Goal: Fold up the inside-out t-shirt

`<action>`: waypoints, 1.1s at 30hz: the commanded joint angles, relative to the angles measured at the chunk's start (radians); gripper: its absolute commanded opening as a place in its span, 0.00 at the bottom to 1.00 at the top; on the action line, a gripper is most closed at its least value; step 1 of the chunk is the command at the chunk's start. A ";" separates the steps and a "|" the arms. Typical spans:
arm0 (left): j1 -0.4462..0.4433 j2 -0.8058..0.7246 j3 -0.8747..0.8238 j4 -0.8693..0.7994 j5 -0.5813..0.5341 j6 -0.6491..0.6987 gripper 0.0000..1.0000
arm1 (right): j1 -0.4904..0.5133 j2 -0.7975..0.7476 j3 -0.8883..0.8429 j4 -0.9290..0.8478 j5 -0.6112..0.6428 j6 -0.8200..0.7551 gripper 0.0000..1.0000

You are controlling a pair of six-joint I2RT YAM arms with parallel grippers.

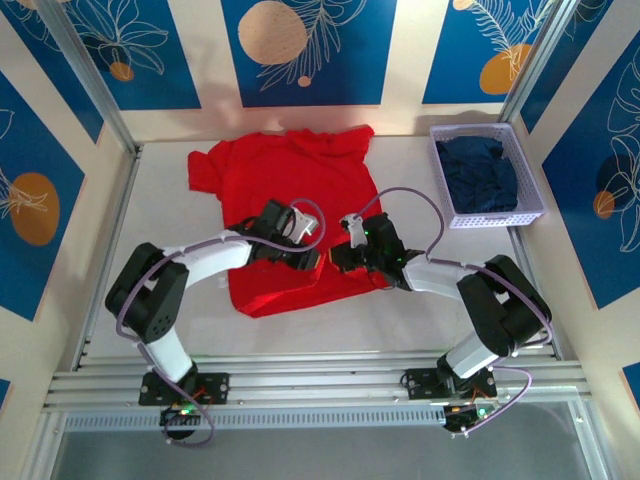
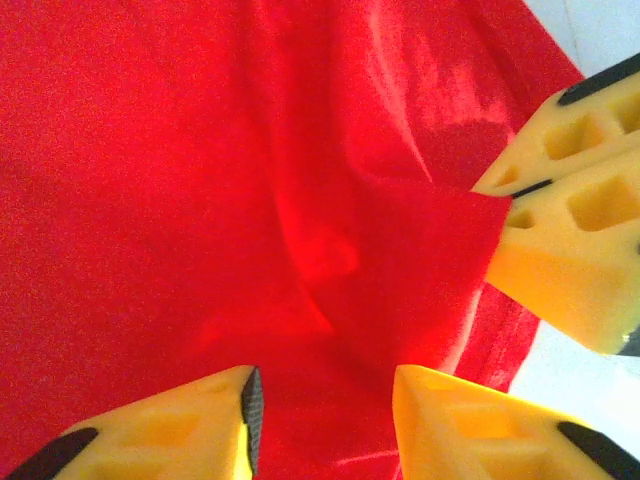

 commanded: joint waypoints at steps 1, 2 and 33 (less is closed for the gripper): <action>-0.009 0.022 0.002 0.037 0.025 0.020 0.47 | -0.007 -0.017 0.036 -0.007 -0.023 0.023 0.00; -0.010 0.020 -0.007 0.052 0.038 0.018 0.50 | -0.010 -0.015 0.040 -0.012 -0.023 0.028 0.00; -0.027 -0.138 0.003 0.043 -0.063 -0.024 0.00 | 0.090 -0.224 -0.131 -0.048 0.151 -0.047 0.75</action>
